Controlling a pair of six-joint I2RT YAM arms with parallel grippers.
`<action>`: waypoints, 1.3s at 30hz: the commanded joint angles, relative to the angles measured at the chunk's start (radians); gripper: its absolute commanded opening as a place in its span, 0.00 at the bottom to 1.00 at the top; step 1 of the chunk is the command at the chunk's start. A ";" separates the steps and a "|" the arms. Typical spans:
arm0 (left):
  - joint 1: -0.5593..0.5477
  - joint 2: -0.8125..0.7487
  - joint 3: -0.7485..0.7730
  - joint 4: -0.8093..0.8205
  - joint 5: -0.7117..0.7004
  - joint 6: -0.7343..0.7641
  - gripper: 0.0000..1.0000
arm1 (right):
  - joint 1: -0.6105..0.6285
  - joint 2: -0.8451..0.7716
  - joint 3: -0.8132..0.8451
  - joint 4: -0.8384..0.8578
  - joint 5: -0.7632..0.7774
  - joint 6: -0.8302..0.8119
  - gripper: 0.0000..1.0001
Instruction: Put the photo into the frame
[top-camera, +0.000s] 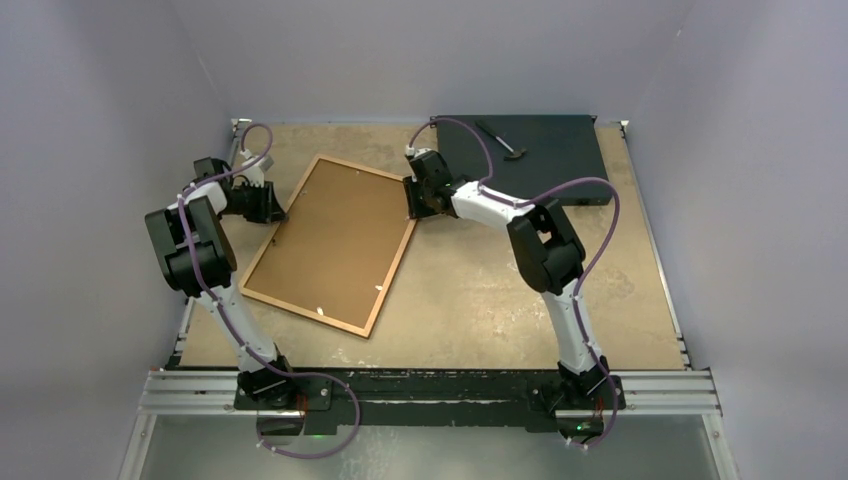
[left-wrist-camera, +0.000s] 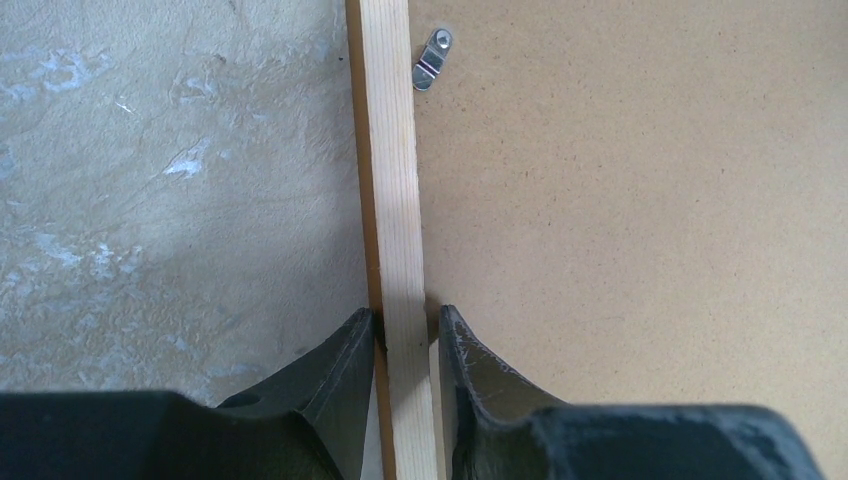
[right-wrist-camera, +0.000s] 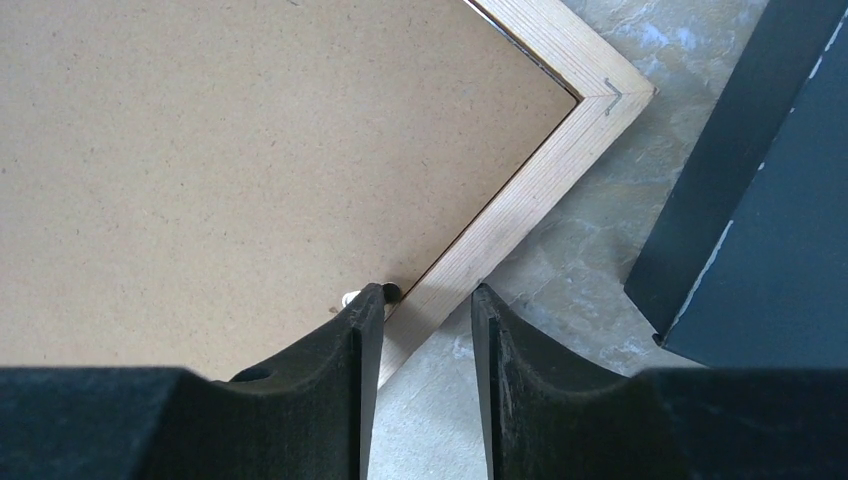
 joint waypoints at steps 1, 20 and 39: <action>-0.002 0.021 -0.058 -0.079 -0.061 0.045 0.25 | 0.013 -0.004 0.019 -0.032 -0.072 -0.031 0.39; -0.002 0.022 -0.053 -0.075 -0.065 0.047 0.22 | 0.001 -0.060 0.048 -0.015 -0.090 0.068 0.65; -0.001 0.019 -0.056 -0.081 -0.064 0.048 0.21 | 0.000 -0.051 -0.043 0.048 -0.014 0.248 0.49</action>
